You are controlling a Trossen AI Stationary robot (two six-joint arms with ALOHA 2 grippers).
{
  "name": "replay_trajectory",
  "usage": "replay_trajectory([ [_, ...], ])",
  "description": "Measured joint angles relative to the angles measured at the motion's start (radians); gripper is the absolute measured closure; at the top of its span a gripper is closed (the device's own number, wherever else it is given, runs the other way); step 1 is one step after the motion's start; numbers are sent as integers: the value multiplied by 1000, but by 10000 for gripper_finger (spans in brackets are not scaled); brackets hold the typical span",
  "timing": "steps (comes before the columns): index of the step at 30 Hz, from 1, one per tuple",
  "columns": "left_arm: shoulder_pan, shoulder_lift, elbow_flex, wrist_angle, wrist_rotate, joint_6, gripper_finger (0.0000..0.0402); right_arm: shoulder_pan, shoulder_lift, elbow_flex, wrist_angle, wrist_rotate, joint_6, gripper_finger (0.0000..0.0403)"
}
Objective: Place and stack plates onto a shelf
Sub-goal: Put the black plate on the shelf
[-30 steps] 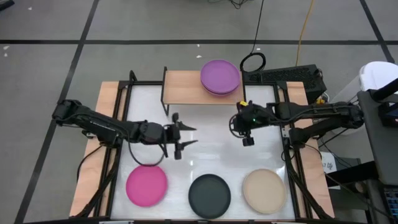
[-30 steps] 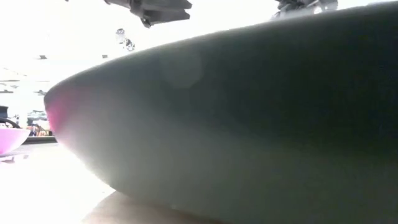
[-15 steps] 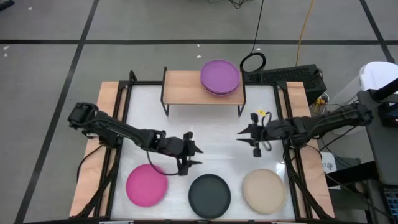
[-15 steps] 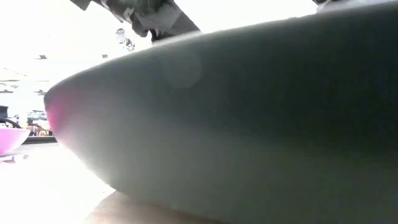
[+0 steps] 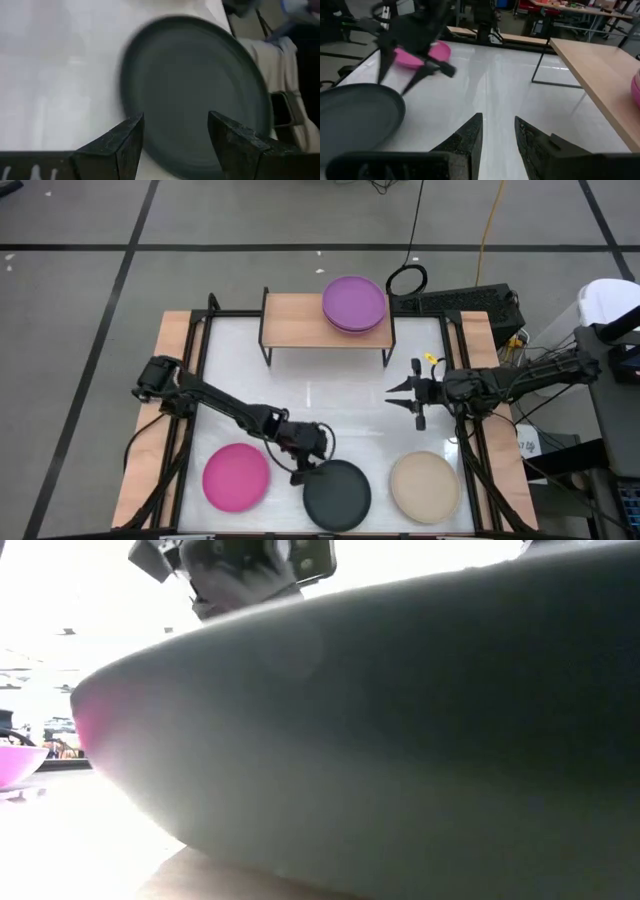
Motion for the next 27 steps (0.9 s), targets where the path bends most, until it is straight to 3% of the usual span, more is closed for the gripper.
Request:
replay_trajectory([
  [4,-21,83,99,-92,12,-14,179,0,2,0,1,0,4,307],
  [10,-6,121,198,-247,-109,-17,179,0,3,0,2,0,22,307],
  [15,7,112,202,-254,-130,-21,179,0,3,0,1,0,26,307],
  [21,6,161,202,-264,-58,-47,179,0,3,0,0,0,19,307],
  [27,9,199,202,-261,-59,-69,180,0,3,0,0,0,18,307],
])
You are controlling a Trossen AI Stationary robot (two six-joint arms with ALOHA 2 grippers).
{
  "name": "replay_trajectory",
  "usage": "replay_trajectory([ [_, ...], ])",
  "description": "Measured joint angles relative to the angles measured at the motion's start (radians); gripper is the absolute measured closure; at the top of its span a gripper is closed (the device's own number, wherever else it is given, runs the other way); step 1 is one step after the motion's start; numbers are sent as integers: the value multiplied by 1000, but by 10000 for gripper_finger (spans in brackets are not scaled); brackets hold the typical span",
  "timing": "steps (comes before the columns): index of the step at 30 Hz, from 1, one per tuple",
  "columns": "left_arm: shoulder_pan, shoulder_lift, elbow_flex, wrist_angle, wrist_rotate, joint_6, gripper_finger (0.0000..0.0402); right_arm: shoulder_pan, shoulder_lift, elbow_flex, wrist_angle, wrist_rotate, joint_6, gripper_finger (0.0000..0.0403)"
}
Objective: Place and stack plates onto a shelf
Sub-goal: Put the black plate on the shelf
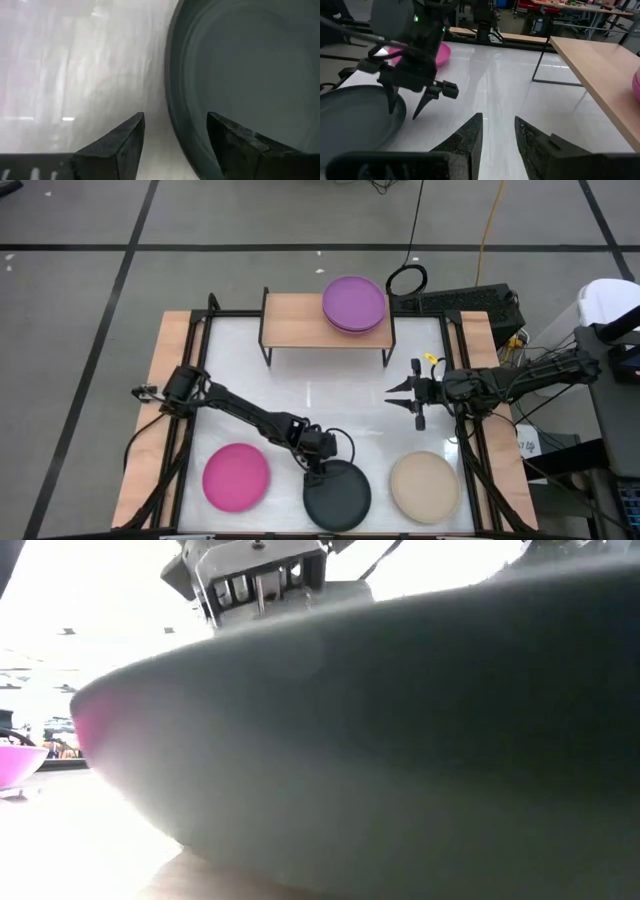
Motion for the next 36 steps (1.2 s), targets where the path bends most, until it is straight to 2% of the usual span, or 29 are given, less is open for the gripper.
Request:
replay_trajectory([
  [2,0,5,0,0,0,10,193,0,0,0,0,0,0,307],
  [4,0,6,0,-2,-3,24,224,0,0,0,0,0,-2,307],
  [9,19,-6,0,-13,15,37,356,0,0,0,0,22,-2,307],
  [11,35,-15,2,-6,55,26,385,0,0,0,0,24,-2,307],
  [15,64,-68,-1,-59,58,57,390,0,0,0,0,24,-2,307],
  [18,97,-157,1,-139,15,101,390,0,0,0,0,25,-2,307],
  [24,210,-426,12,-346,-254,217,390,0,0,0,0,25,-8,307],
  [29,409,-629,14,-429,-426,282,390,0,0,0,0,25,-10,307],
  [33,644,-703,14,-438,-403,312,390,0,0,0,0,25,-10,307],
  [36,827,-710,14,-439,-269,315,390,0,0,0,0,25,-12,307],
])
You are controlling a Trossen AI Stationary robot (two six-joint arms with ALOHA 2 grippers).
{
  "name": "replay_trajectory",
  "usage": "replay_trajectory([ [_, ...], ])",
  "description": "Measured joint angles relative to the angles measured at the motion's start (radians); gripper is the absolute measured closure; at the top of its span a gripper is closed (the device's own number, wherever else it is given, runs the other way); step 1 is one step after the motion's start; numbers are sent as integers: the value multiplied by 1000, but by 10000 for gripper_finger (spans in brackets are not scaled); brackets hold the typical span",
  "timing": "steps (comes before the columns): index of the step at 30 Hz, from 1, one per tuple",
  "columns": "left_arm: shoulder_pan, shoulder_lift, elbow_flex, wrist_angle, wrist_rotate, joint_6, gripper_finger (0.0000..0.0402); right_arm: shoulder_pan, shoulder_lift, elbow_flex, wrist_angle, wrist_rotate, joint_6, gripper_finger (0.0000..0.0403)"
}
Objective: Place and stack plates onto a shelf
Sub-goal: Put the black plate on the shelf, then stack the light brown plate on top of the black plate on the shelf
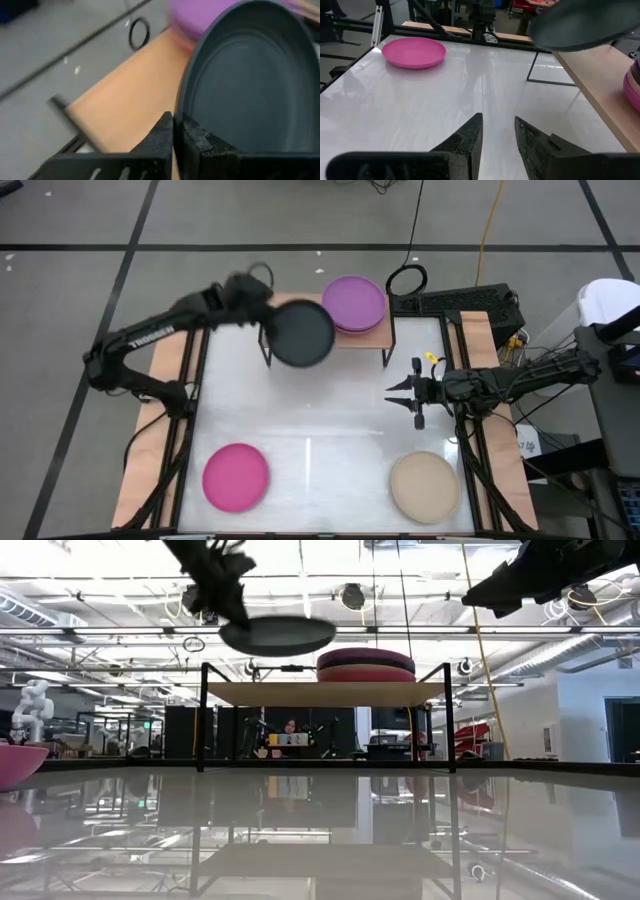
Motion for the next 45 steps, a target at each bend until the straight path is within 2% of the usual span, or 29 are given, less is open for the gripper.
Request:
replay_trajectory([
  [2,107,12,0,-8,86,2,390,0,0,0,2,0,-1,307],
  [5,209,46,0,-5,159,2,390,0,0,0,2,0,-1,307],
  [10,292,88,0,5,216,2,384,0,0,0,2,0,-5,307],
  [22,305,176,0,17,221,-4,366,0,0,0,0,0,-3,307],
  [31,306,180,0,19,217,30,362,0,0,0,0,0,1,307],
  [41,304,180,0,21,187,50,266,0,0,0,0,0,2,307],
  [45,304,176,0,21,187,51,246,0,0,1,0,0,2,307],
])
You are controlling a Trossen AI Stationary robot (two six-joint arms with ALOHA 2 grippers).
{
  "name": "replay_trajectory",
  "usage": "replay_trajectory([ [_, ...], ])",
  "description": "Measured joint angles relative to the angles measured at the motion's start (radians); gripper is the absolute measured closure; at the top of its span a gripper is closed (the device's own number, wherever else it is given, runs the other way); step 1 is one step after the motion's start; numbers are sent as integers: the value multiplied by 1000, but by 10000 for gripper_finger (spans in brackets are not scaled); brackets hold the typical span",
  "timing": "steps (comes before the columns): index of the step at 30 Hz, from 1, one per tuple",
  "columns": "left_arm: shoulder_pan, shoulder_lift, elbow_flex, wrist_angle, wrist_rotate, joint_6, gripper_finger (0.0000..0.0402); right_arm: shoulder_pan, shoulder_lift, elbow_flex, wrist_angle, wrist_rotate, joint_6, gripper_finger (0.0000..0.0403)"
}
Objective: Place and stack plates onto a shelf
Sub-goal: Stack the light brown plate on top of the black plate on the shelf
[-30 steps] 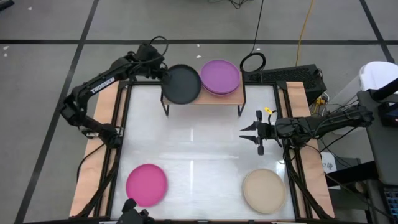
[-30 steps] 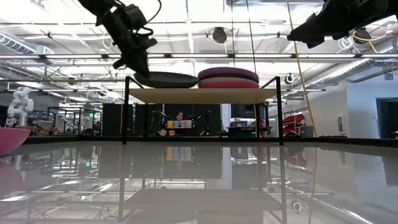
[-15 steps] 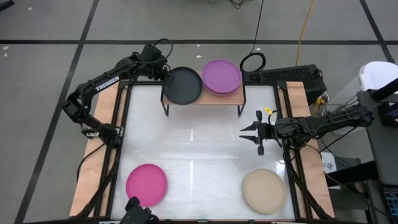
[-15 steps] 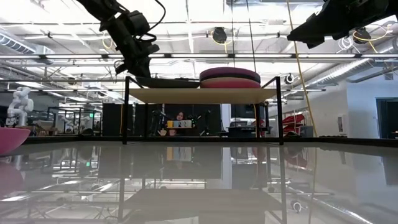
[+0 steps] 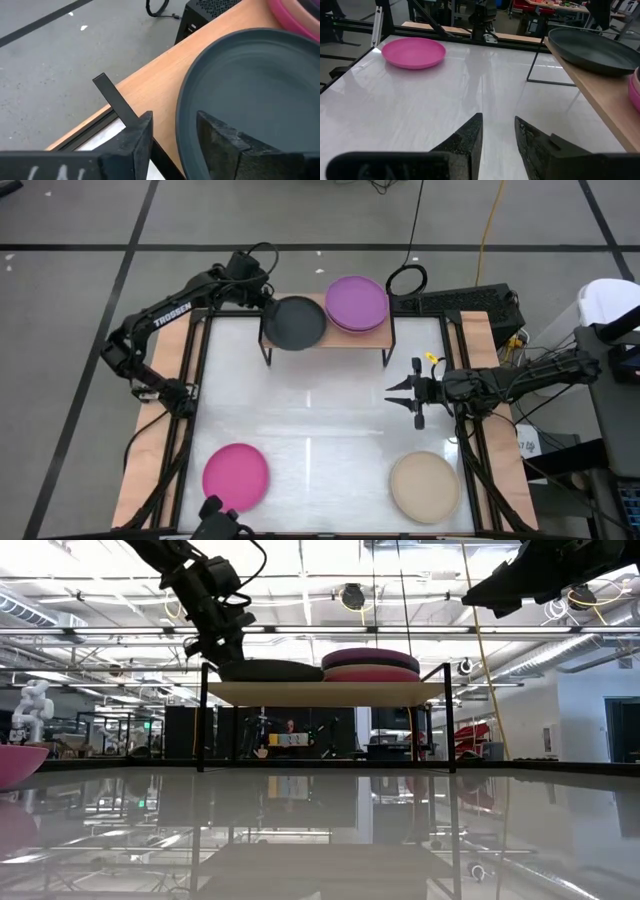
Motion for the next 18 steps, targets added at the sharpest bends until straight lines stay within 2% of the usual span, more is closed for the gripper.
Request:
replay_trajectory([
  [6,-6,-80,0,33,5,20,243,0,-3,0,0,-2,-13,307],
  [9,-44,-151,0,77,29,28,243,0,-2,5,-28,-36,-21,307],
  [11,-102,-204,-23,147,21,41,243,0,8,25,-66,-60,-1,307],
  [15,-271,-273,-115,338,-84,102,243,0,59,89,-173,-75,29,305],
  [18,-372,-328,-187,490,-102,103,243,1,119,152,-246,-126,56,300],
])
